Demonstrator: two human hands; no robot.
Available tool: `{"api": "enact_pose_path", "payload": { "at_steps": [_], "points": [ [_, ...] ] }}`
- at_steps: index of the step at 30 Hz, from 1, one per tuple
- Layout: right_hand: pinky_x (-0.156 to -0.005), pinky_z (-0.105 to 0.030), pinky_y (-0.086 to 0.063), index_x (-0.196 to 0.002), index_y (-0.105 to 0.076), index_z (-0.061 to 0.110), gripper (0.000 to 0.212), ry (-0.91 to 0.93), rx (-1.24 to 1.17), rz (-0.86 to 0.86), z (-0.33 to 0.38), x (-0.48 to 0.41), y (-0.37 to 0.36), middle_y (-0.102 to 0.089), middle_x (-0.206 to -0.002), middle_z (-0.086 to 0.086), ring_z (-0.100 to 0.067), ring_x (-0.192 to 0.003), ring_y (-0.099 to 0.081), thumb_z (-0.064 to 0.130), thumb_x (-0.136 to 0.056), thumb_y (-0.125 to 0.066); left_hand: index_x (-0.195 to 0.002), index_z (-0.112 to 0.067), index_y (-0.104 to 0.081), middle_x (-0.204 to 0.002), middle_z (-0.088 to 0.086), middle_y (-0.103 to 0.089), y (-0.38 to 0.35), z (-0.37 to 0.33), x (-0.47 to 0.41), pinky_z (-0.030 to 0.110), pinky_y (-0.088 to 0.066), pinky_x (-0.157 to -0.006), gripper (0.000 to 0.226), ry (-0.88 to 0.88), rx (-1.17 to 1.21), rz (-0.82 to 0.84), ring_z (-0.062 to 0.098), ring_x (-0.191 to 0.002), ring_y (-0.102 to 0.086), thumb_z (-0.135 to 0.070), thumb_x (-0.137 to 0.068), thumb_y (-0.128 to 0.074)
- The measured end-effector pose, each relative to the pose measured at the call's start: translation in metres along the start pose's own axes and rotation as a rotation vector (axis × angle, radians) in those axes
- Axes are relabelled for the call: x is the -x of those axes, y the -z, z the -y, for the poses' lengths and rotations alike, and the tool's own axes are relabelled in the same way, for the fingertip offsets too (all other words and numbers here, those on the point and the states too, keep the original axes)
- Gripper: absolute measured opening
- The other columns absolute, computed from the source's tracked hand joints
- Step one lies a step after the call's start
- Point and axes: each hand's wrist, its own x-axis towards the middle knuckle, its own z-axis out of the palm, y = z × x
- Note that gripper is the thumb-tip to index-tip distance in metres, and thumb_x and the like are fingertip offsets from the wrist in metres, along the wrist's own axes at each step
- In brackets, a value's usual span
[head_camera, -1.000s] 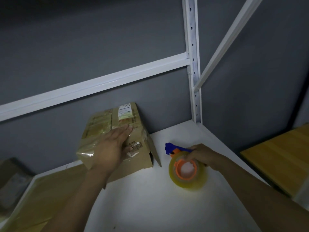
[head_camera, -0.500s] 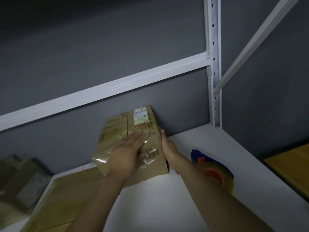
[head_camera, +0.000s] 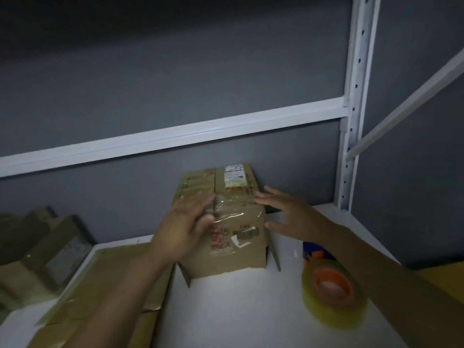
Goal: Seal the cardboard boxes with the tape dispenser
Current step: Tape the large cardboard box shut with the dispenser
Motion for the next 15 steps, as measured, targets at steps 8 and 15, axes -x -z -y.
{"api": "enact_pose_path", "payload": {
  "at_steps": [8, 15],
  "points": [
    [-0.104, 0.0, -0.008, -0.141, -0.041, 0.027, 0.06, 0.055, 0.093, 0.0, 0.009, -0.01, 0.001, -0.021, -0.142, 0.026, 0.022, -0.129, -0.006, 0.03, -0.087, -0.068, -0.138, -0.041, -0.041, -0.139, -0.048, -0.026, 0.047, 0.071, 0.038, 0.0, -0.018, -0.106, 0.059, 0.046, 0.147, 0.289, -0.016, -0.135, -0.025, -0.006, -0.094, -0.058],
    [-0.094, 0.006, -0.009, -0.14, -0.043, 0.026, 0.062, 0.044, 0.126, -0.015, 0.007, -0.013, 0.002, -0.021, -0.143, 0.023, 0.017, -0.128, -0.013, 0.032, -0.085, -0.071, -0.134, -0.049, -0.042, -0.142, -0.039, -0.03, 0.053, 0.083, 0.026, -0.001, -0.014, -0.103, 0.077, 0.079, 0.102, 0.354, -0.024, -0.132, -0.016, 0.008, -0.087, -0.062]
  ]
}}
